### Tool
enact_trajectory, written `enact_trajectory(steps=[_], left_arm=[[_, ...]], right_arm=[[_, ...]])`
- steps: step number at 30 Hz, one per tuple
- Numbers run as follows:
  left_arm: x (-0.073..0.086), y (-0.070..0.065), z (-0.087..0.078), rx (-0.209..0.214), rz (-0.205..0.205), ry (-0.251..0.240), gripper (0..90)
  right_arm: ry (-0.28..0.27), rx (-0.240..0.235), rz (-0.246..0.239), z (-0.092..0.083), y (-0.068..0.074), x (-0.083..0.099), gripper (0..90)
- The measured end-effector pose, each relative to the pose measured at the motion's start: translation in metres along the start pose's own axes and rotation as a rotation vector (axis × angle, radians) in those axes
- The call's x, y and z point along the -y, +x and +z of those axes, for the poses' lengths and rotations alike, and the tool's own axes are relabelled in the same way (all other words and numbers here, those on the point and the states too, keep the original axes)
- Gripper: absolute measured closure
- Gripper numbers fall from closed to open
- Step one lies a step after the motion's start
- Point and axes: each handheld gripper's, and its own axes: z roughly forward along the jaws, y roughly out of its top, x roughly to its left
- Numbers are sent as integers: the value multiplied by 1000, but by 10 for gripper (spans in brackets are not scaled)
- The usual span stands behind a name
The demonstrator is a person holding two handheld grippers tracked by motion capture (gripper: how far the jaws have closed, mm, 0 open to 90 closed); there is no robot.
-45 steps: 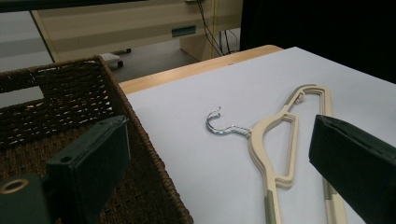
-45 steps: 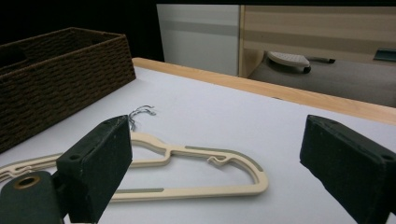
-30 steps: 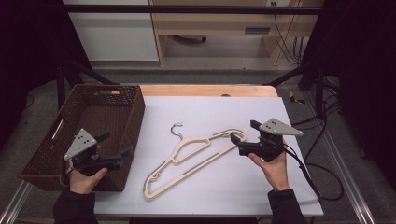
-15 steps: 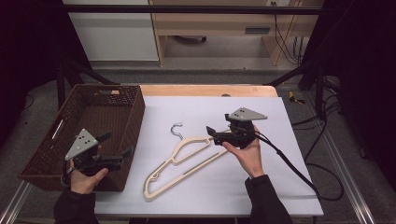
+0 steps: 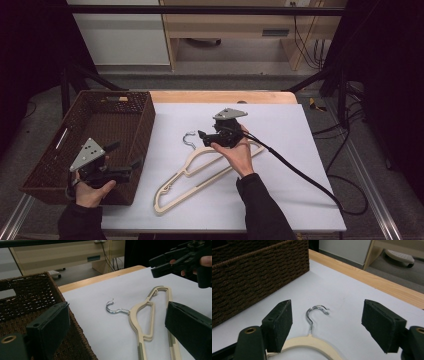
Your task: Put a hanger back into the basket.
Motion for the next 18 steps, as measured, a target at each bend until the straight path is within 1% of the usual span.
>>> enact_trajectory(steps=[2,3,5,6,7,8,12,13,15,16,18], left_arm=[[0,-1,1,1,2,1,53],[0,-1,1,2,3,1,53],[0,-2,2,5,3,2,53],[0,-2,2,7,5,4,53],[0,-3,2,9,3,5,53],[0,-3,3,11,9,6,53],[0,-4,4,12,10,7,53],[0,-4,4,12,10,7,53],[0,-4,3,15,10,8,54],[1,-4,4,15,9,5,54],[1,-4,4,14,10,4,54]], right_arm=[[9,-12,4,6,1,0,264],[12,-13,-4,10,1,0,266],[21,-11,2,13,2,1,273],[33,-16,2,19,3,1,286],[33,-16,2,19,3,1,286],[51,-13,-3,25,4,1,294],[68,-24,-2,36,4,2,346],[68,-24,-2,36,4,2,346],[89,-22,-12,45,5,5,362],[100,-22,-6,48,6,5,368],[107,-21,-8,53,6,7,377]])
